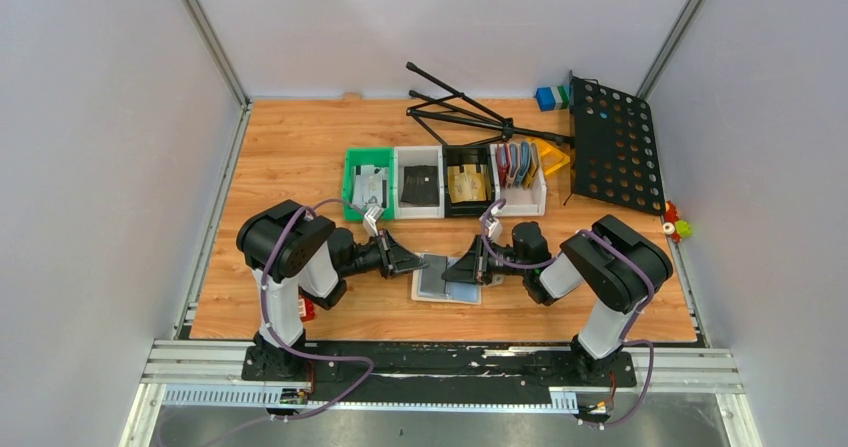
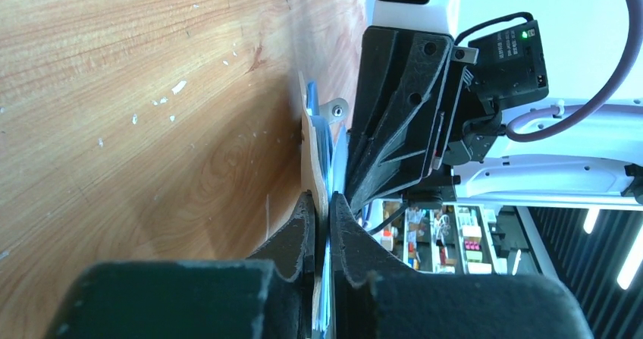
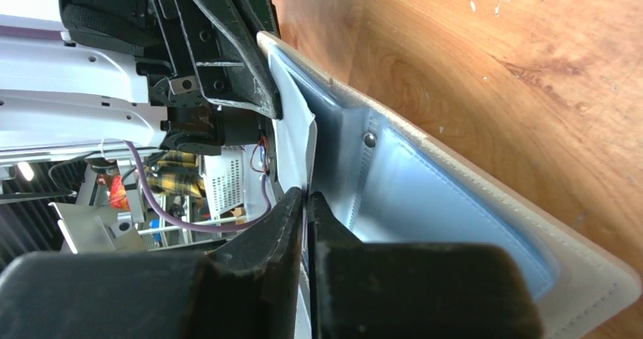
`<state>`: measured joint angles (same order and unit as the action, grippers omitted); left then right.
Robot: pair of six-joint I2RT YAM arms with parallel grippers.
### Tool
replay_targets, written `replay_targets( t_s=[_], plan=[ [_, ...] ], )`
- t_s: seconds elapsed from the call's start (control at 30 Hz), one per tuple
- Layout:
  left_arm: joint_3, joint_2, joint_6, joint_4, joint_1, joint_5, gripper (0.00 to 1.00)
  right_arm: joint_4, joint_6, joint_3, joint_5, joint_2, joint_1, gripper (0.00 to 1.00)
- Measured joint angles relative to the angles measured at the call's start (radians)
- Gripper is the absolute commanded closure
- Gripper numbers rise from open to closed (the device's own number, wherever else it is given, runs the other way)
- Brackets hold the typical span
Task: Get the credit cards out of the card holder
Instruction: Remove the credit card from the card holder.
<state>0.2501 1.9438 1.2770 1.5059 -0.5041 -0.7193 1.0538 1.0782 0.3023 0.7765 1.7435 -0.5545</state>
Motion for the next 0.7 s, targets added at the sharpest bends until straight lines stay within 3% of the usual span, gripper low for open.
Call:
replay_targets(
  t_s=[0.1, 0.3, 0.7],
  plan=[
    [0.000, 0.000, 0.000, -0.001, 0.000, -0.006, 0.82, -0.001, -0.003, 0.000, 0.001, 0.003, 0.000, 0.75],
    [0.000, 0.000, 0.001, -0.002, 0.001, -0.012, 0.80, 0.026, 0.002, 0.000, 0.013, 0.003, 0.000, 0.75],
    [0.002, 0.000, 0.008, 0.000, -0.002, -0.008, 0.90, 0.026, 0.014, 0.013, 0.029, 0.002, -0.008, 0.77]
  ],
)
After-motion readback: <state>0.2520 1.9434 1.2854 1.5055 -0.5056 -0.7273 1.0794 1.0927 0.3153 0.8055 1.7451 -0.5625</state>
